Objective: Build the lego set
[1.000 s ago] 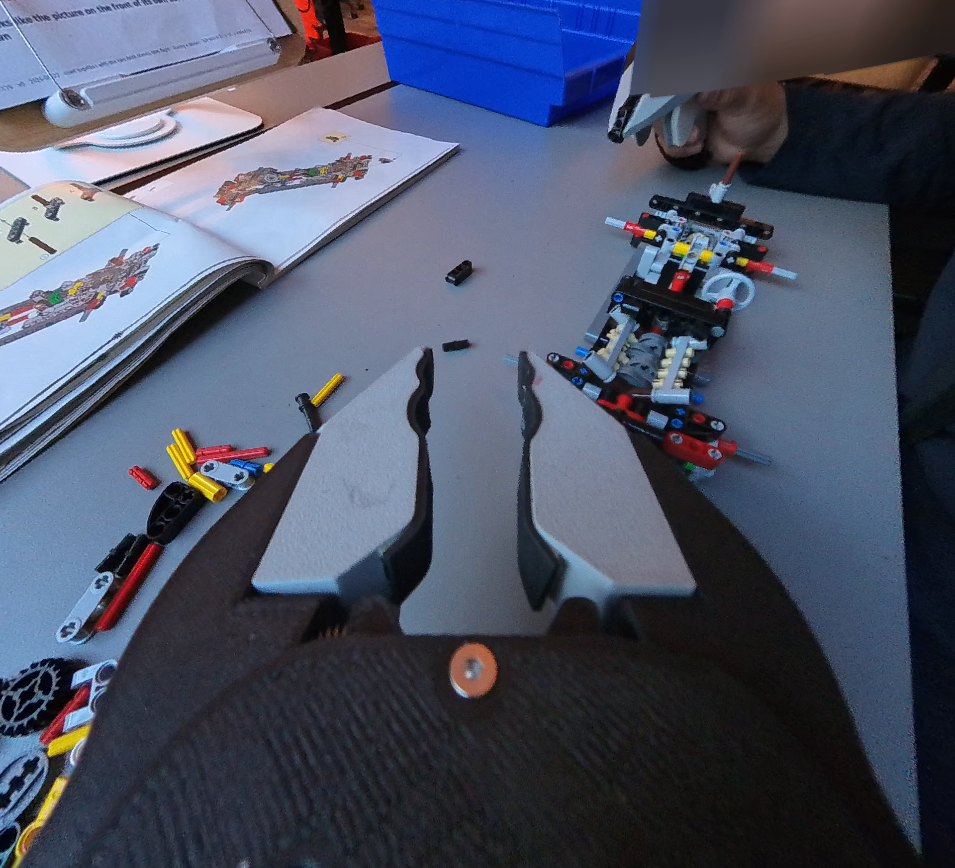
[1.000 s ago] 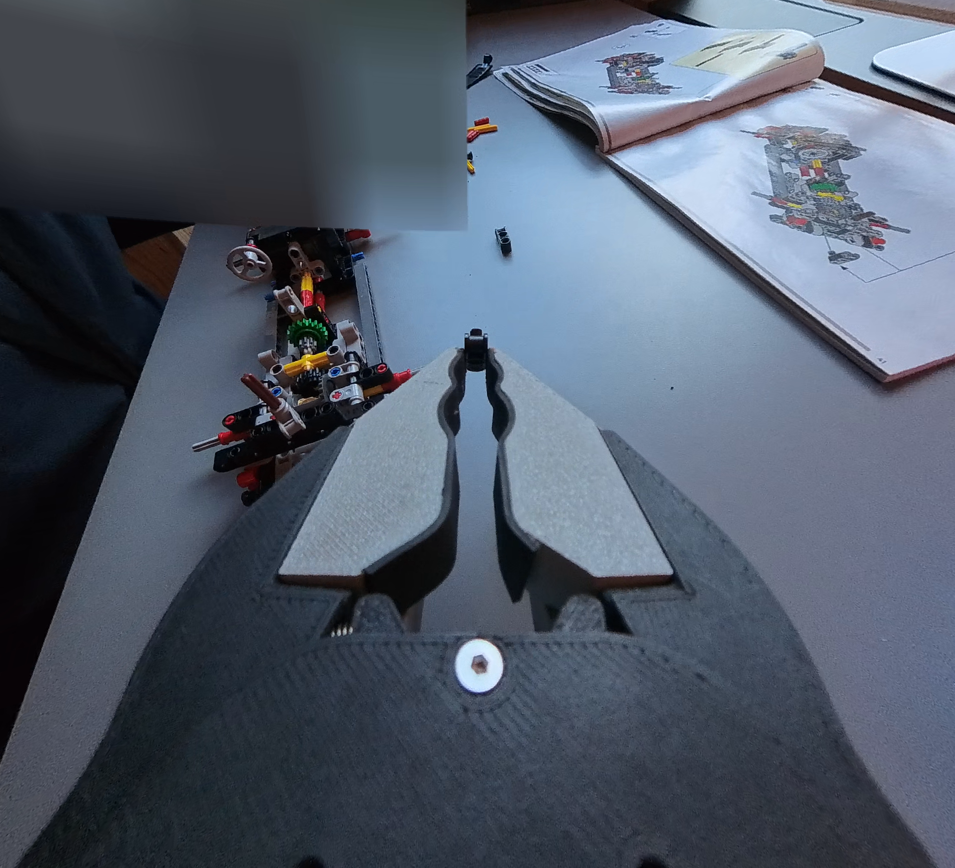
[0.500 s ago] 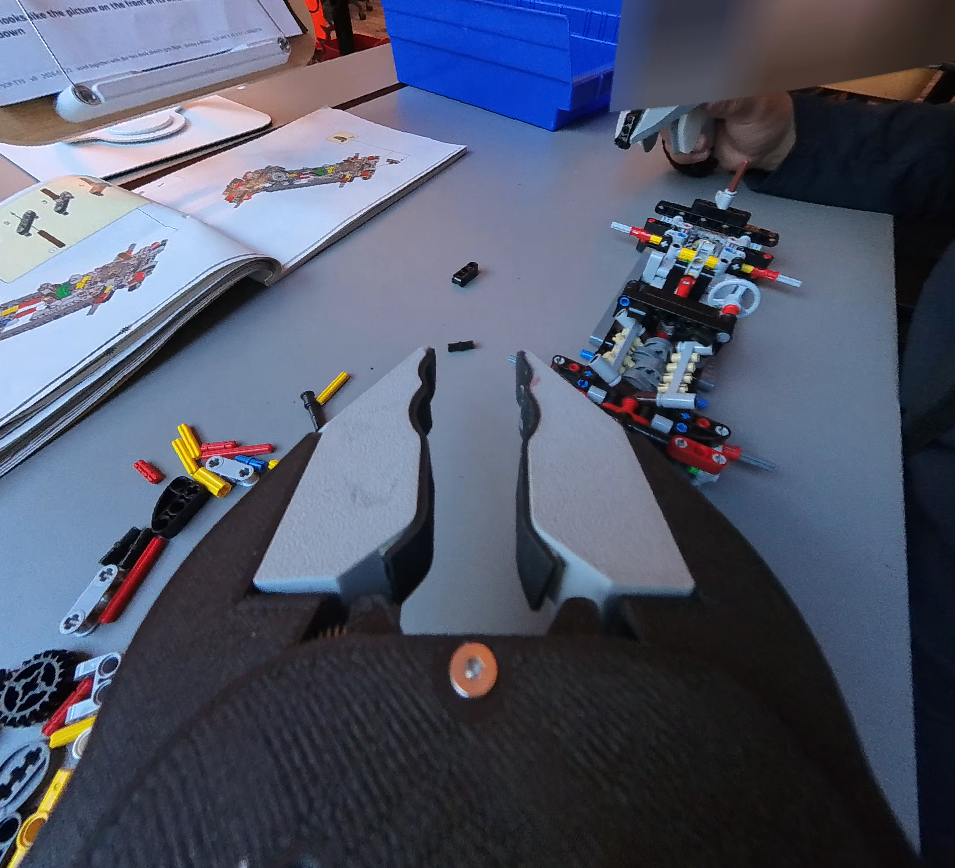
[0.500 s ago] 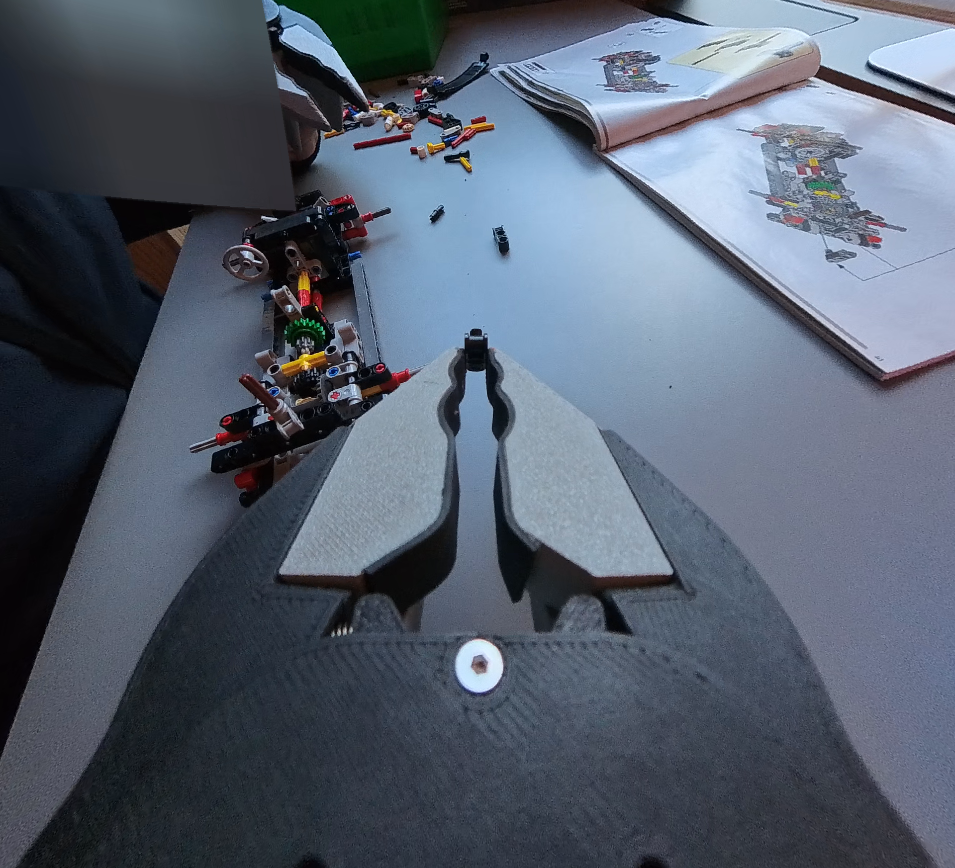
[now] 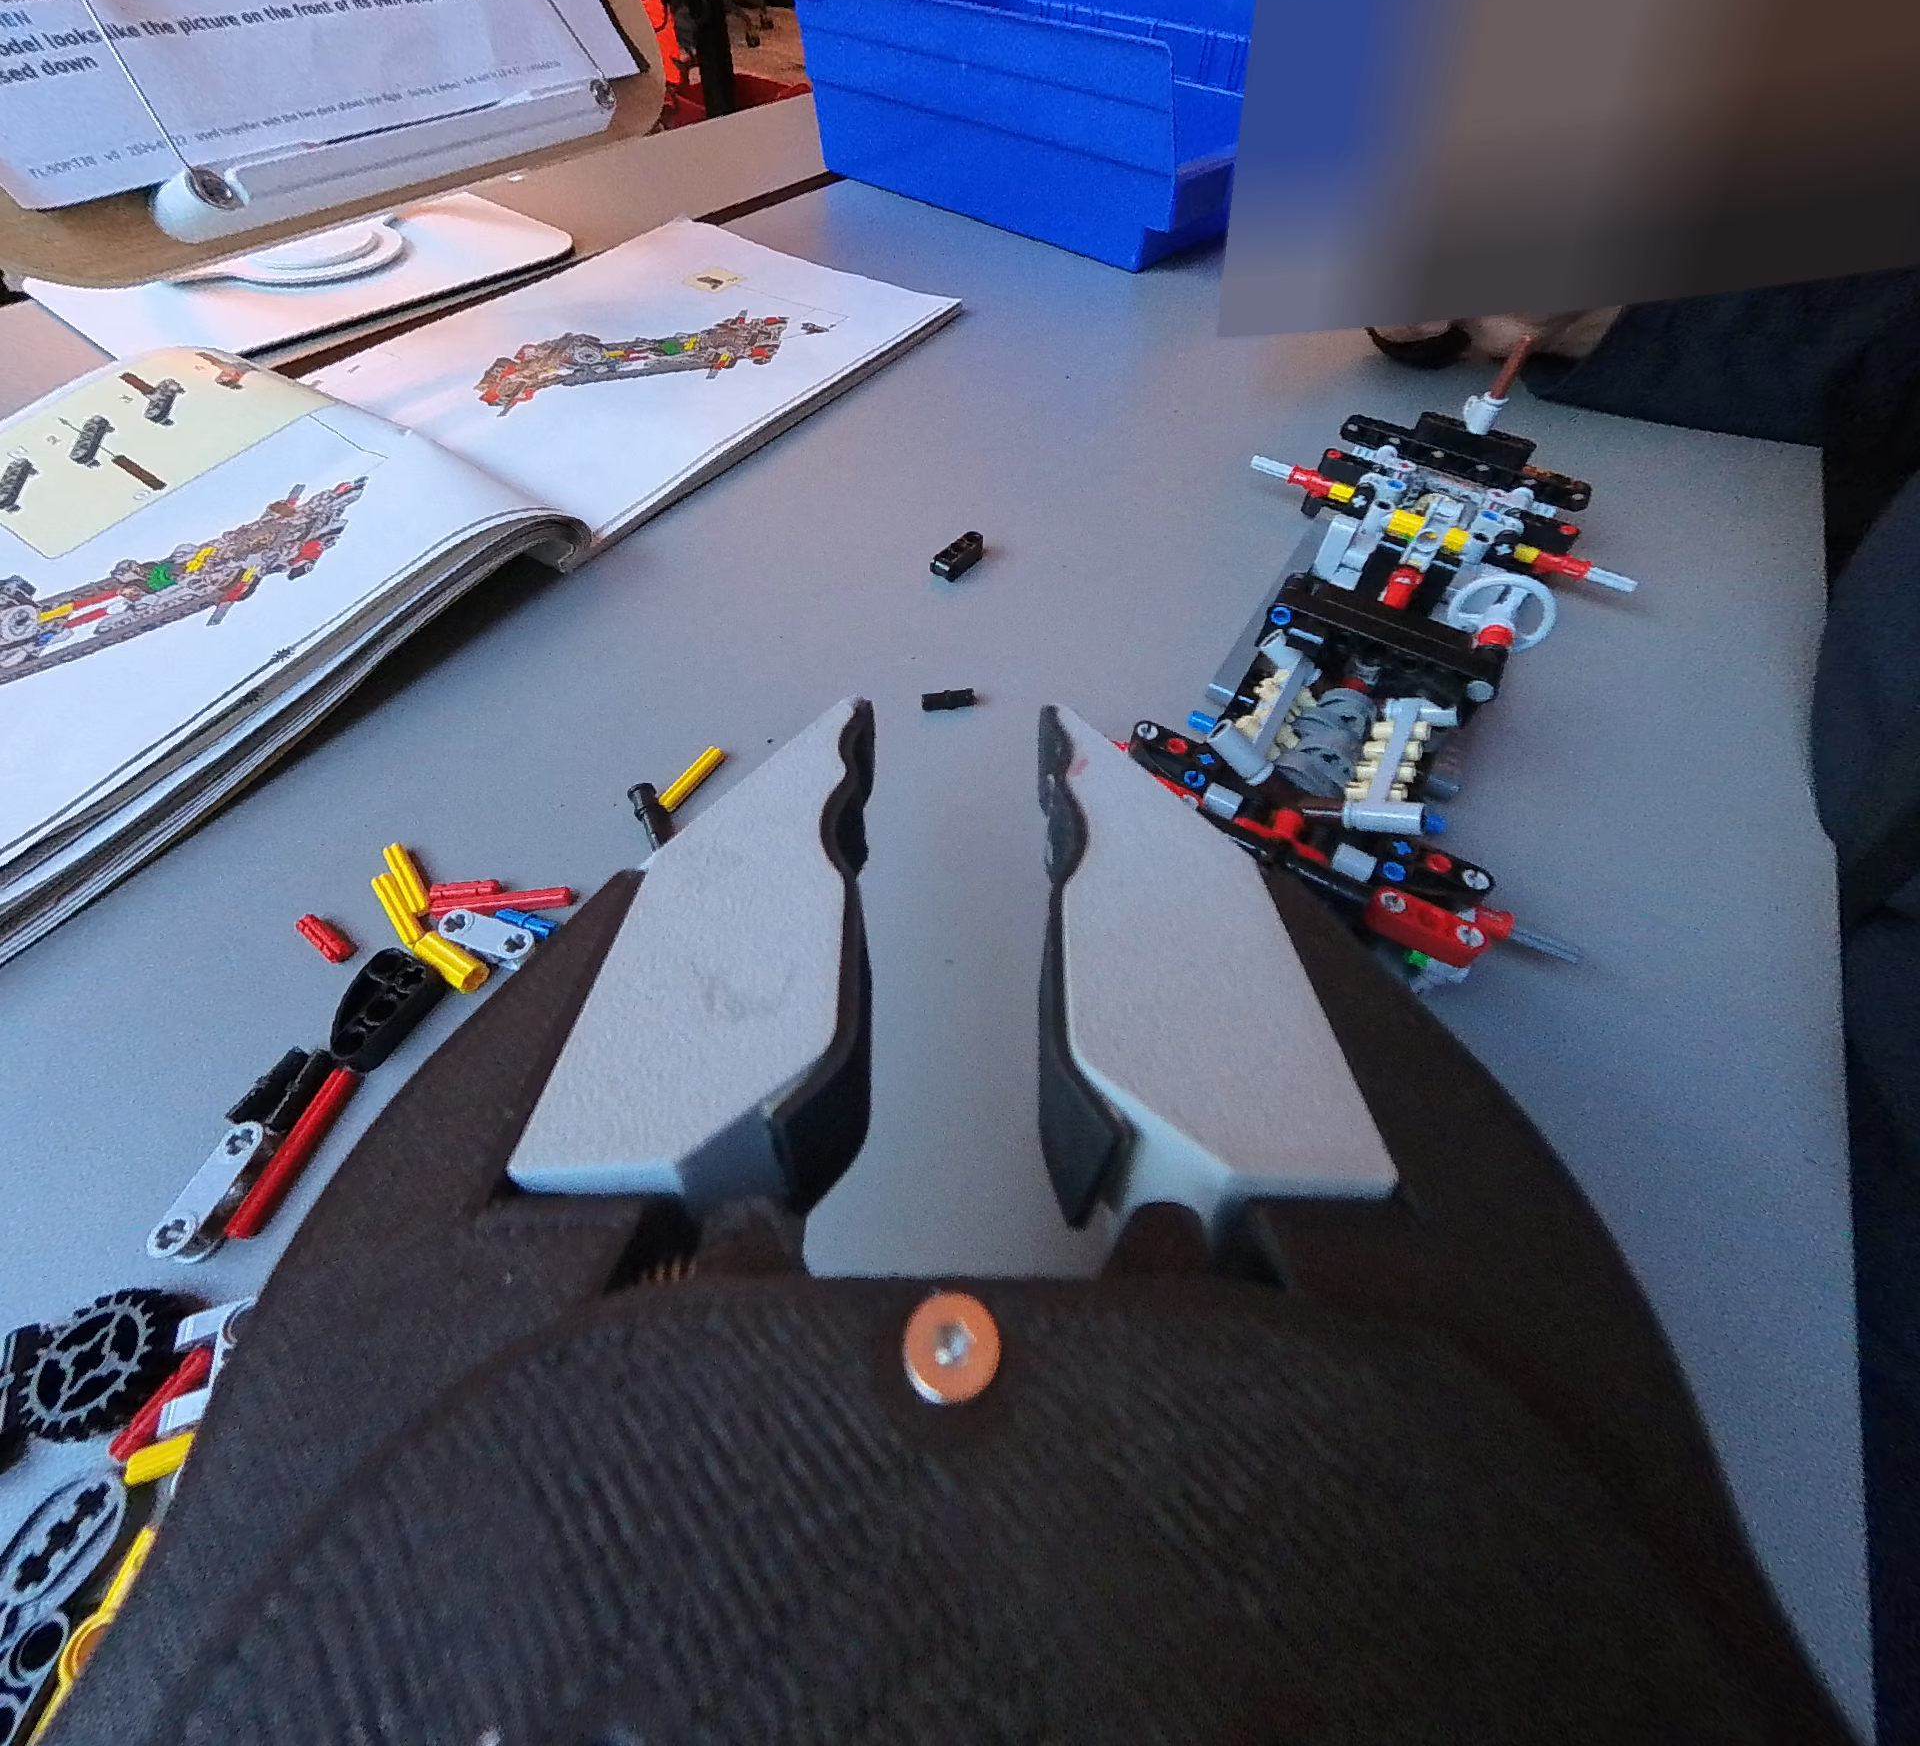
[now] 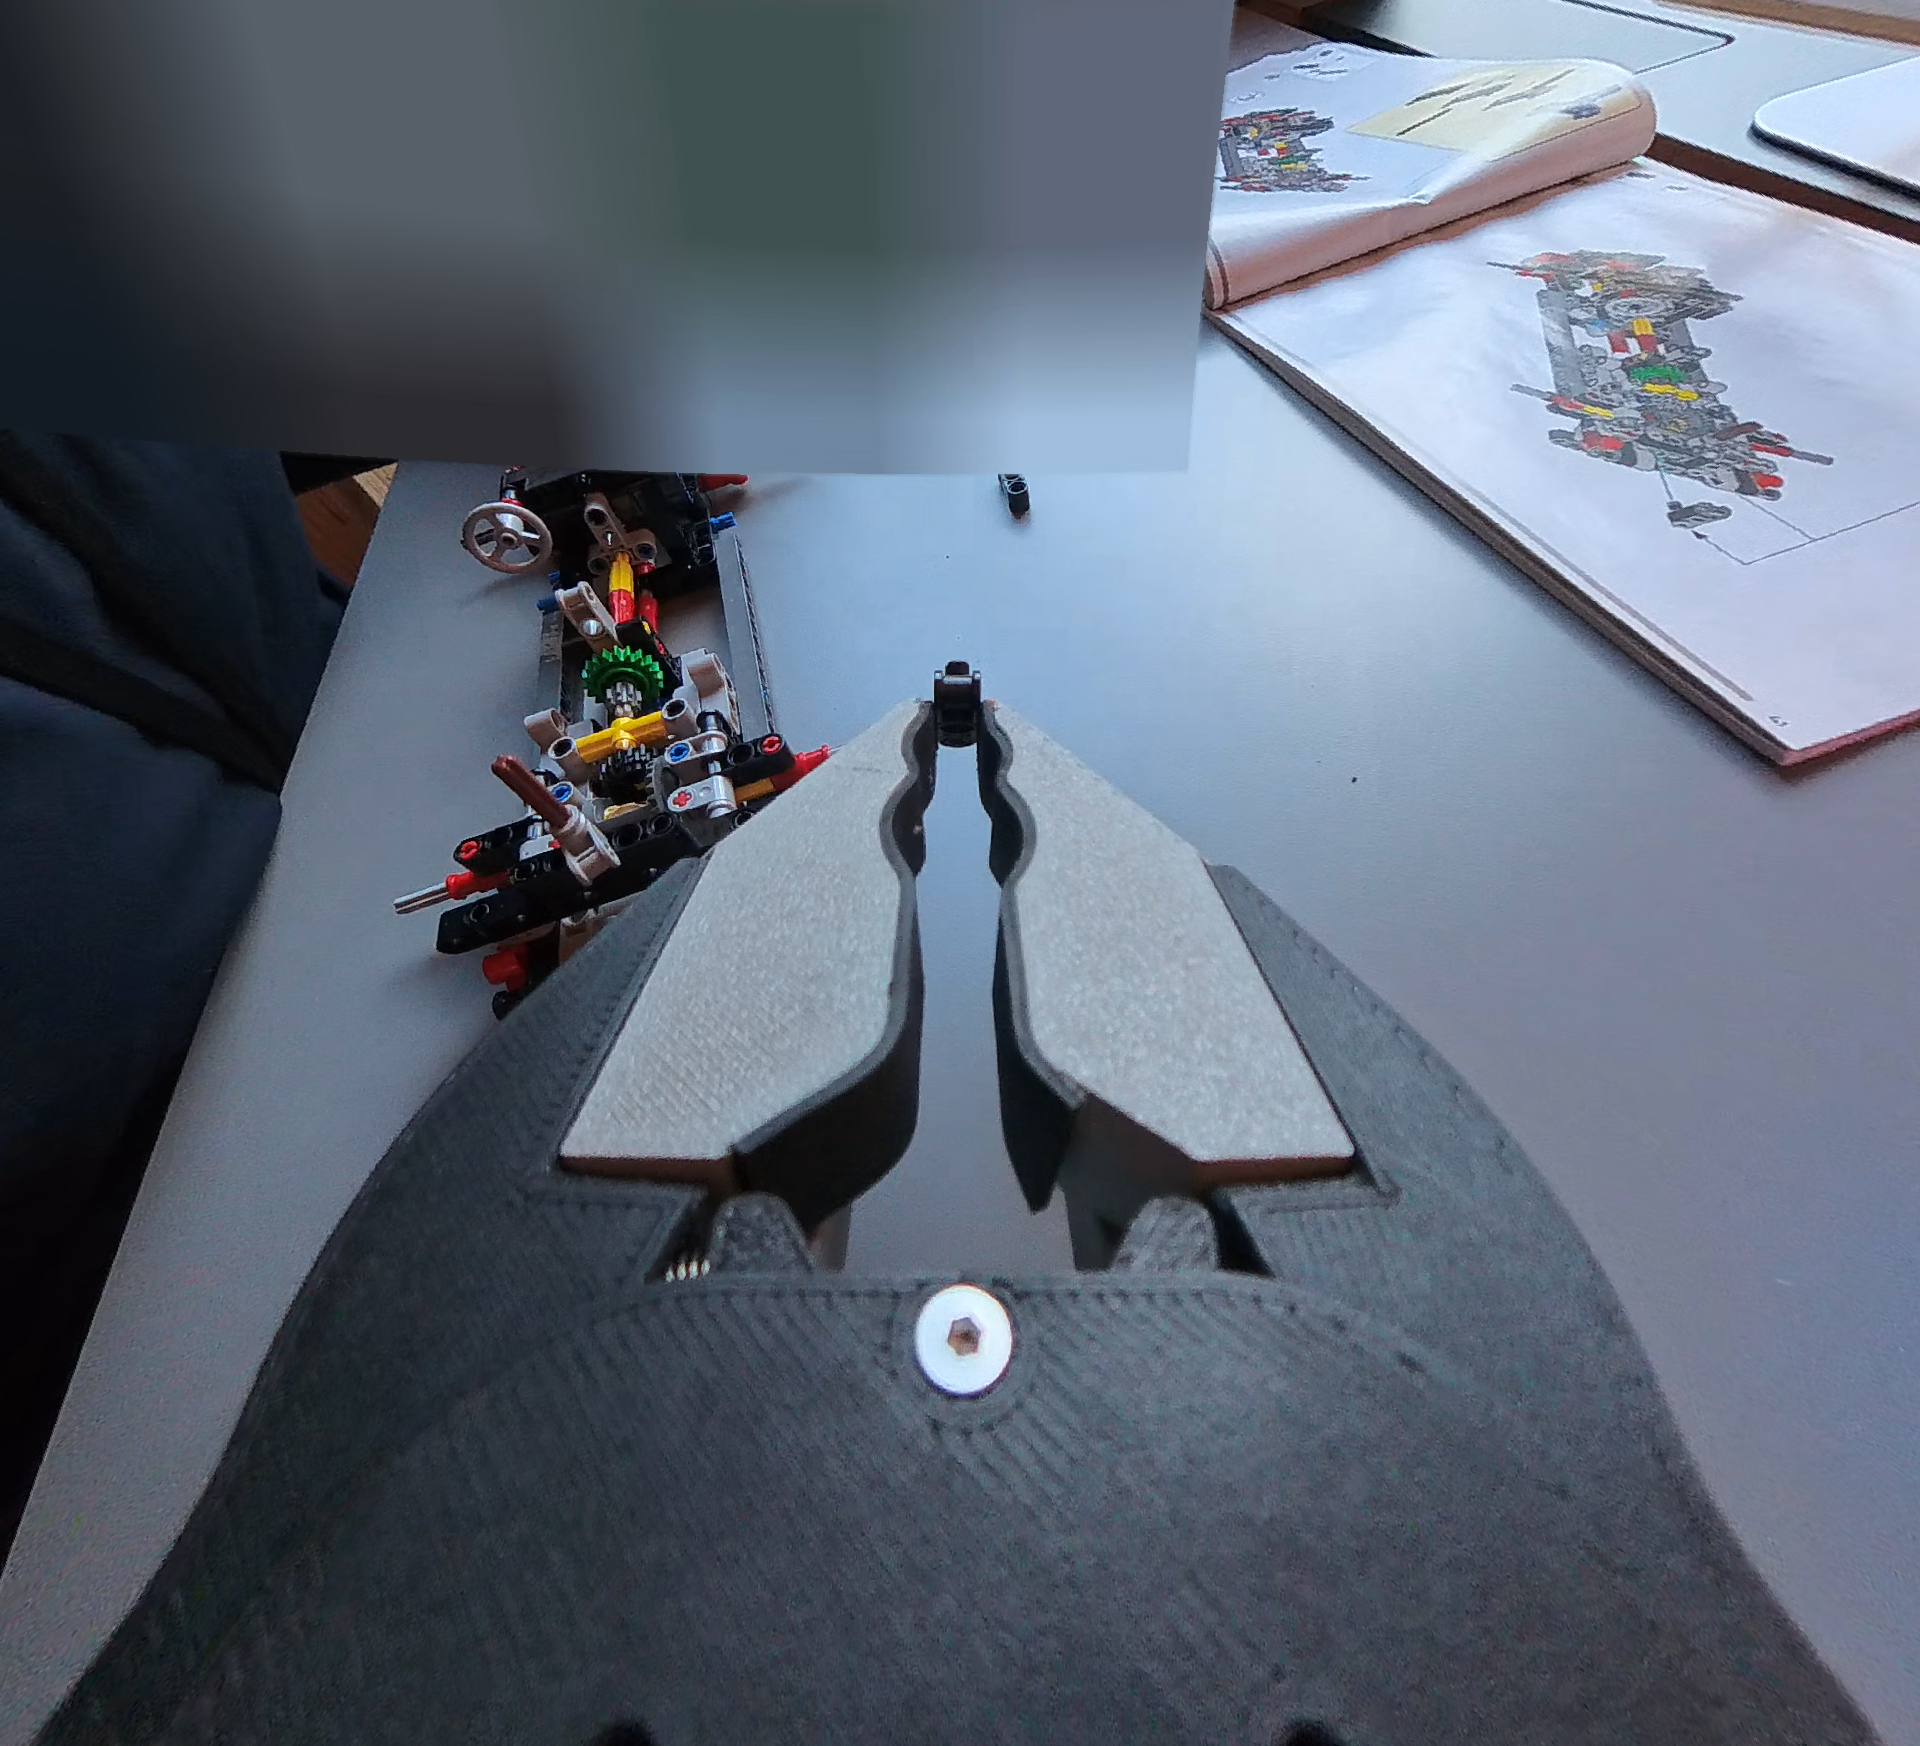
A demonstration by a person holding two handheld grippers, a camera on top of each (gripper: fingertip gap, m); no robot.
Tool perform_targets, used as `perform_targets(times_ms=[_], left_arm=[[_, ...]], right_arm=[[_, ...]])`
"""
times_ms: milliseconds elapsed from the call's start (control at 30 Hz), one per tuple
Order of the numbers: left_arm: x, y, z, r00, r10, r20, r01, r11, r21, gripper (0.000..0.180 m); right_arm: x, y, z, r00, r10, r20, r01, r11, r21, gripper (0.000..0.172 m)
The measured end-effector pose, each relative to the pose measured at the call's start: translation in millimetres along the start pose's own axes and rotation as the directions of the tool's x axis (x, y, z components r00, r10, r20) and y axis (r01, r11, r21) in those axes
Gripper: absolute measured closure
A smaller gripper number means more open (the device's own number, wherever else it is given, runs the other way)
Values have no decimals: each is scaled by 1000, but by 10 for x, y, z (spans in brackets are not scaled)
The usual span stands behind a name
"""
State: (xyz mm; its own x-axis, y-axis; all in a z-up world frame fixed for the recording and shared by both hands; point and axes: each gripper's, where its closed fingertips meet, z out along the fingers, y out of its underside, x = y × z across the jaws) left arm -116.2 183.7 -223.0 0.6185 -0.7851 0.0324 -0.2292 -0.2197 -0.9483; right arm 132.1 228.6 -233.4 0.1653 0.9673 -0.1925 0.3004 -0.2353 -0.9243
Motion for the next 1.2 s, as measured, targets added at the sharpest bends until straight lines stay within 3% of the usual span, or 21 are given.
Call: perform_targets(times_ms=[767,867,967,1200], left_arm=[[44,37,40,1000,27,-11,-27,999,-33,146],[58,10,26,1000,4,-16,-5,1000,-20,144],[251,-136,16,992,-72,-106,70,997,-23,130],[806,-508,273,973,-32,-228,-34,959,-280,103]], right_arm=[[-34,-39,-49,999,-31,-10,31,999,-6,167],[-77,-76,-159,997,-66,-34,66,998,13,168],[-142,-33,-278,995,-94,-33,94,996,6,167],[-338,54,-385,991,-129,33,130,991,-33,167]])
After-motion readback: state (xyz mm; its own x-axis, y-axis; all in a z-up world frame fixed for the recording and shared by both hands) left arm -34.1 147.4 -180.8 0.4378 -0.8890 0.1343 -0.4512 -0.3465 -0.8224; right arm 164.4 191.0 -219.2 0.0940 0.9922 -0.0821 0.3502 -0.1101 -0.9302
